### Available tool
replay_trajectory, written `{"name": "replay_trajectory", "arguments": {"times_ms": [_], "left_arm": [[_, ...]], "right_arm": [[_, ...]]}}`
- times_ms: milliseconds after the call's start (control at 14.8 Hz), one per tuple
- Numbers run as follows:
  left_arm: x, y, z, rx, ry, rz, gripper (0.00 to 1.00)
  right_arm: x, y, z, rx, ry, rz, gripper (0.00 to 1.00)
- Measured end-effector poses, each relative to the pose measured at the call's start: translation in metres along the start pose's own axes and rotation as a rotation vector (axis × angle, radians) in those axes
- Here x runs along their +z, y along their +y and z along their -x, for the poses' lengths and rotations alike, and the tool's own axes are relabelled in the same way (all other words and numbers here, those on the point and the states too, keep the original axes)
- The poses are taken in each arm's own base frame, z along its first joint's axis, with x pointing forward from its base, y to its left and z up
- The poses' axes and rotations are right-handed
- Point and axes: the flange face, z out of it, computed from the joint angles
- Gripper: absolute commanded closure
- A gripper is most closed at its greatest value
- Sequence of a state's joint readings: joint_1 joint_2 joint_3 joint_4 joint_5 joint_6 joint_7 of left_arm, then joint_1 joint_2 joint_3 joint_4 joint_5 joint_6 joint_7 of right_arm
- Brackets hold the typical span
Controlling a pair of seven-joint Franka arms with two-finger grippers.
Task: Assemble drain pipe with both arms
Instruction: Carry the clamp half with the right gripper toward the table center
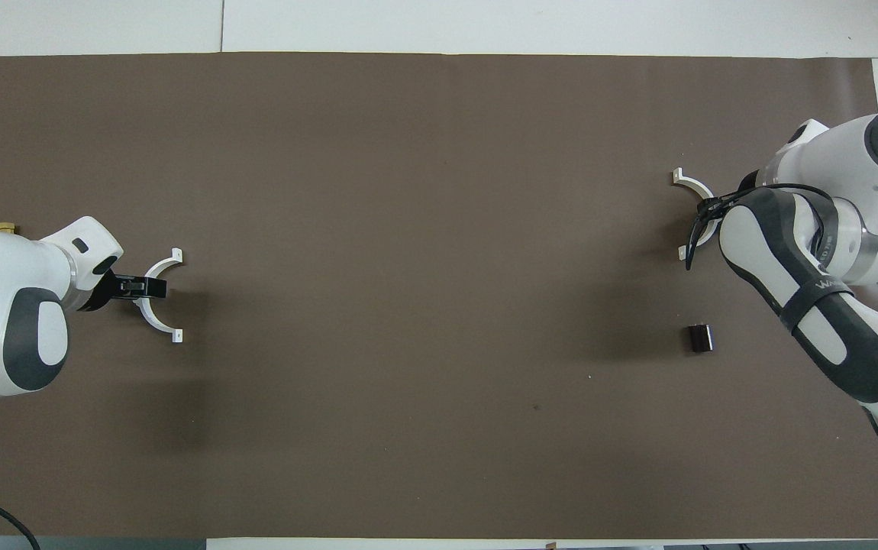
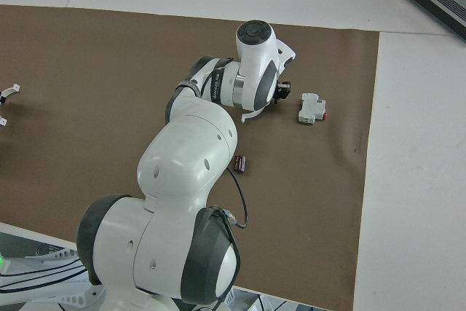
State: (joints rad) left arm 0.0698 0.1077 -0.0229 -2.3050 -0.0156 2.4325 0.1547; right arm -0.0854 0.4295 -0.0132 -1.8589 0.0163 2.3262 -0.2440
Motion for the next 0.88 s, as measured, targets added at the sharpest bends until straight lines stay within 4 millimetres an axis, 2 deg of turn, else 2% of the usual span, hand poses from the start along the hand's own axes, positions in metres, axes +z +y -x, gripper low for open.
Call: {"name": "replay_trajectory", "arguments": {"times_ms": [68, 135, 270, 338, 405, 541, 608, 676, 811, 878], "left_arm": [[0.001, 0.0, 0.001, 0.0, -0.003, 0.0, 0.37], [0.002, 0.0, 0.002, 0.0, -0.004, 0.001, 0.58], [0.001, 0.0, 0.002, -0.001, -0.003, 0.0, 0.95], [0.001, 0.0, 0.002, -0.001, -0.002, 0.0, 1.0], [0.001, -0.001, 0.002, -0.001, -0.002, 0.0, 1.0], [0.0, -0.001, 0.001, -0.002, 0.0, 0.0, 1.0], [0.0, -0.001, 0.001, -0.003, 0.001, 0.0, 1.0], [-0.001, -0.002, 0.001, -0.003, 0.002, -0.001, 1.0], [-0.008, -0.002, -0.001, -0.004, 0.014, -0.003, 1.0], [-0.015, -0.003, -0.003, -0.004, 0.019, -0.003, 1.0]], "right_arm": [[0.001, 0.0, 0.001, 0.0, -0.001, -0.001, 0.89], [0.002, 0.0, 0.001, 0.0, -0.002, -0.001, 1.0], [0.001, -0.001, 0.001, -0.001, -0.002, -0.001, 1.0], [0.0, -0.003, 0.0, -0.003, -0.002, -0.003, 1.0], [-0.003, -0.007, -0.003, -0.009, -0.003, -0.008, 1.0], [-0.029, -0.037, -0.022, -0.008, -0.018, -0.03, 1.0], [-0.049, -0.067, -0.035, 0.008, -0.027, -0.035, 1.0], [-0.068, -0.108, -0.046, 0.033, -0.028, -0.038, 1.0], [-0.088, -0.208, -0.054, 0.097, -0.007, -0.044, 1.0], [-0.087, -0.26, -0.049, 0.124, -0.008, -0.047, 1.0]]}}
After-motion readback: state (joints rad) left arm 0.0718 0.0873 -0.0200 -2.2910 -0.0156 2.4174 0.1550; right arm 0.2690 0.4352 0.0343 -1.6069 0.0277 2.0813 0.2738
